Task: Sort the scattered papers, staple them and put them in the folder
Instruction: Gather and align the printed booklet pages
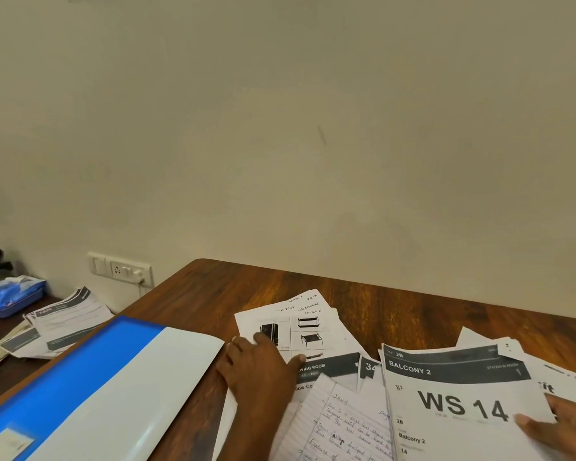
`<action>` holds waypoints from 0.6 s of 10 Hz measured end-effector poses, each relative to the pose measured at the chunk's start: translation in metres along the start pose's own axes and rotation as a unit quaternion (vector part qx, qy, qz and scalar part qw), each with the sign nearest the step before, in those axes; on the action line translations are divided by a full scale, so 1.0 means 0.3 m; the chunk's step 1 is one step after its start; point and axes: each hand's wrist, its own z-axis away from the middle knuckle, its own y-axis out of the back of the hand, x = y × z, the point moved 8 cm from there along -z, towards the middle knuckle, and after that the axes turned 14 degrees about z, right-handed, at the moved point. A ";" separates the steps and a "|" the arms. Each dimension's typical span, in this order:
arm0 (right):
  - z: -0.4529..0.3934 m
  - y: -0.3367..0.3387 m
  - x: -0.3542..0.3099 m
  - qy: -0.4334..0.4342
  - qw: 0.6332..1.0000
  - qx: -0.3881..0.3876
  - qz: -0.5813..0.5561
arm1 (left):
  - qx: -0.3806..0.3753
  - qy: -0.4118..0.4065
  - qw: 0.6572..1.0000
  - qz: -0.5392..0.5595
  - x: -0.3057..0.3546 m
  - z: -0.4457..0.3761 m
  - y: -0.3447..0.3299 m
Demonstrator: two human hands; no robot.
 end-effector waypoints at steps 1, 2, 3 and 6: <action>0.024 -0.006 -0.027 -0.002 1.000 -0.002 -0.027 | 0.010 -0.017 1.000 0.016 0.020 0.000 0.009; 0.245 0.055 -0.256 -0.042 0.999 -0.010 -0.030 | 0.024 -0.016 0.998 0.048 0.026 0.002 0.019; 0.335 0.095 -0.368 -0.018 0.998 -0.027 0.046 | 0.031 -0.015 0.996 0.085 0.030 -0.001 0.028; 0.344 0.091 -0.365 -0.073 0.997 0.008 -0.030 | 0.065 0.000 0.983 0.172 -0.009 -0.041 0.025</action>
